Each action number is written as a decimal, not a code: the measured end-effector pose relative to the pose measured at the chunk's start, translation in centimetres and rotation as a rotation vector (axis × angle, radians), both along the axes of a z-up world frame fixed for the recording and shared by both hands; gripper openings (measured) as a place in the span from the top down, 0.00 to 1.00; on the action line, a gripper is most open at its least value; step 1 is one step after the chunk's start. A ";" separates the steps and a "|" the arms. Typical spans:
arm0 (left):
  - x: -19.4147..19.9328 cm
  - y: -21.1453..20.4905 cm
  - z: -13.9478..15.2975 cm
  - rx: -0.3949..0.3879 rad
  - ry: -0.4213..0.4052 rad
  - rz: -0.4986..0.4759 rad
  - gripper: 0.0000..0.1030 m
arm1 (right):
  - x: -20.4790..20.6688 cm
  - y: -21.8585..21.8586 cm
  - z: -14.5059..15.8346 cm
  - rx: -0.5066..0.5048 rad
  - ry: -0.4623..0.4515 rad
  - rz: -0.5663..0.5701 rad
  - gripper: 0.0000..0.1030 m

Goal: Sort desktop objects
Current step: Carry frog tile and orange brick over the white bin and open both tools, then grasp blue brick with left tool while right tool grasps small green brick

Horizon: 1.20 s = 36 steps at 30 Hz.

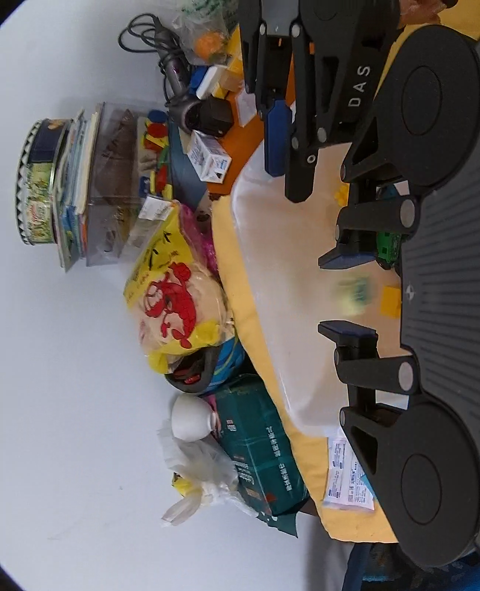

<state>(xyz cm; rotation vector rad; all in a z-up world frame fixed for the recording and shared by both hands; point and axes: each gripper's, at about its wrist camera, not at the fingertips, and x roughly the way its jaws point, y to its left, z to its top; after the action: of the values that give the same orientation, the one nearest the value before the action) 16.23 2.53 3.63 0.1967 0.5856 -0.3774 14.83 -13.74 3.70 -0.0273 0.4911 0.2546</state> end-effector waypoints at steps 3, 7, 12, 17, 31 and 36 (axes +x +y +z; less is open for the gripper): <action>-0.8 0.6 1.2 -0.013 -0.023 0.015 0.60 | -0.8 0.3 0.9 -0.012 -0.039 0.022 0.71; -3.8 1.9 3.0 -0.055 -0.075 0.030 0.53 | -2.5 -0.1 2.5 0.008 -0.081 0.041 0.67; -8.4 3.7 1.9 -0.093 -0.068 0.073 0.37 | -5.4 -1.0 2.6 0.023 -0.077 0.073 0.55; -12.5 4.6 -4.0 -0.064 0.107 0.107 0.37 | -8.7 -0.7 -1.2 -0.043 0.029 0.124 0.49; -11.3 6.7 -11.3 -0.086 0.266 0.197 0.45 | -12.6 1.2 -9.3 -0.057 0.326 0.182 0.51; -8.8 6.3 -12.6 -0.084 0.315 0.191 0.66 | -13.0 1.2 -9.1 -0.064 0.301 0.171 0.50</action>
<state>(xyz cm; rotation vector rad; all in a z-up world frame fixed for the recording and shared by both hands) 7.39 8.82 -8.99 -0.0012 0.8892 -0.2475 1.83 -12.56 -5.37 -0.0949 0.7983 0.4140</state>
